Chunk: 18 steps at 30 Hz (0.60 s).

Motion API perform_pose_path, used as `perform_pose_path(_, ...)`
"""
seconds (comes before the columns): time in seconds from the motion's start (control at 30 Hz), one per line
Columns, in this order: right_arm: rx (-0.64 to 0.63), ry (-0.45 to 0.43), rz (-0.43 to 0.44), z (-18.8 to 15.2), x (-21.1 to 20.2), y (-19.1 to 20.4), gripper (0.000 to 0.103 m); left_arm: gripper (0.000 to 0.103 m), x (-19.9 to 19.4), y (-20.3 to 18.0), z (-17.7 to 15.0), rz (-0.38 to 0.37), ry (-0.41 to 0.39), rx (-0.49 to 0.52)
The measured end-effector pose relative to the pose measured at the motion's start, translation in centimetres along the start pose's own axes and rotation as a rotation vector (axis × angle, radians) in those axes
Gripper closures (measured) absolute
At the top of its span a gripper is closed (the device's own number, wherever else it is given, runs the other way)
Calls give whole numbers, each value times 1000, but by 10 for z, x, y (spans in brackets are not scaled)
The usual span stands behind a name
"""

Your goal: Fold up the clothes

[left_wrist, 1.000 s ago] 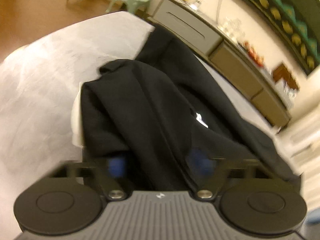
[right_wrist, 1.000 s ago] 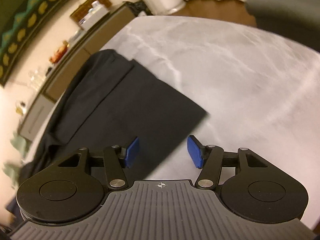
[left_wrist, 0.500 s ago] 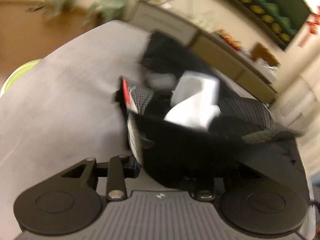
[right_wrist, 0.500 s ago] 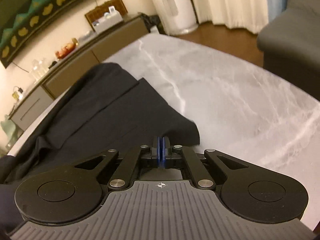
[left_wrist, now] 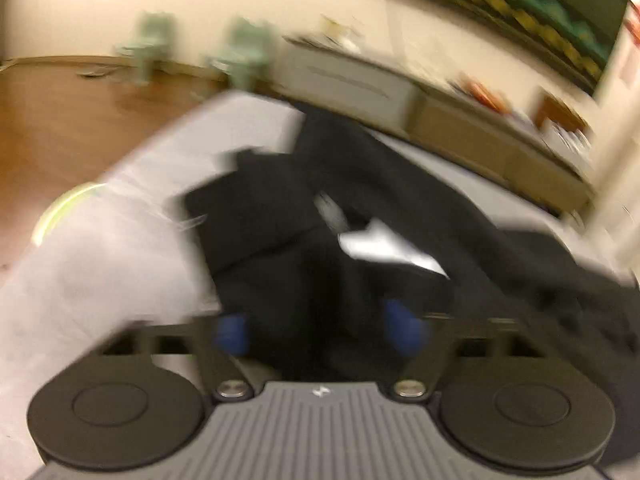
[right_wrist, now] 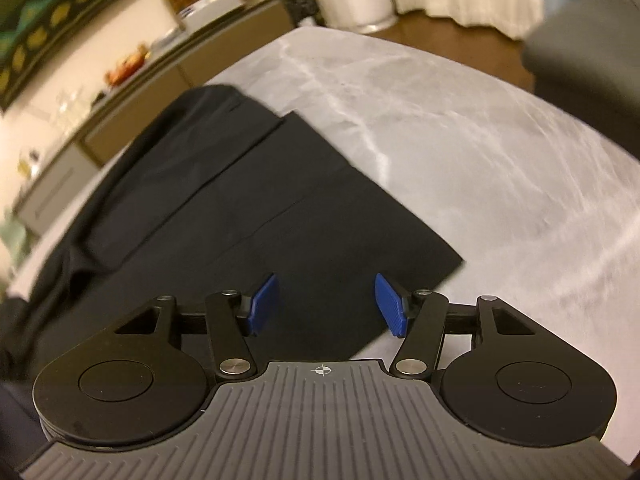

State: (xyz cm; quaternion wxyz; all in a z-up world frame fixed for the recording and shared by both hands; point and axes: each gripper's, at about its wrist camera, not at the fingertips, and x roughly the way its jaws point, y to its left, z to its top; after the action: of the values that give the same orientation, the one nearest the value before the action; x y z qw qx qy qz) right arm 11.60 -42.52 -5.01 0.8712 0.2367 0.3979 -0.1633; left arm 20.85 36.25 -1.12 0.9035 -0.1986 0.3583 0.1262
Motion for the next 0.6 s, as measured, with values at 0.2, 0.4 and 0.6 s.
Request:
perform_pose_path(0.2,-25,0,-38,6,5,-1,88,55,-26,70,0,-16,6,-377)
perform_pose_path(0.4,33,-9,-17,5,-6,-9,48,38,-63,-3,-11,87,-87,-50)
perform_pose_path(0.6,60,-14,-13,6,-10,-17,45,21,-73,16,-8,74,-92,-268)
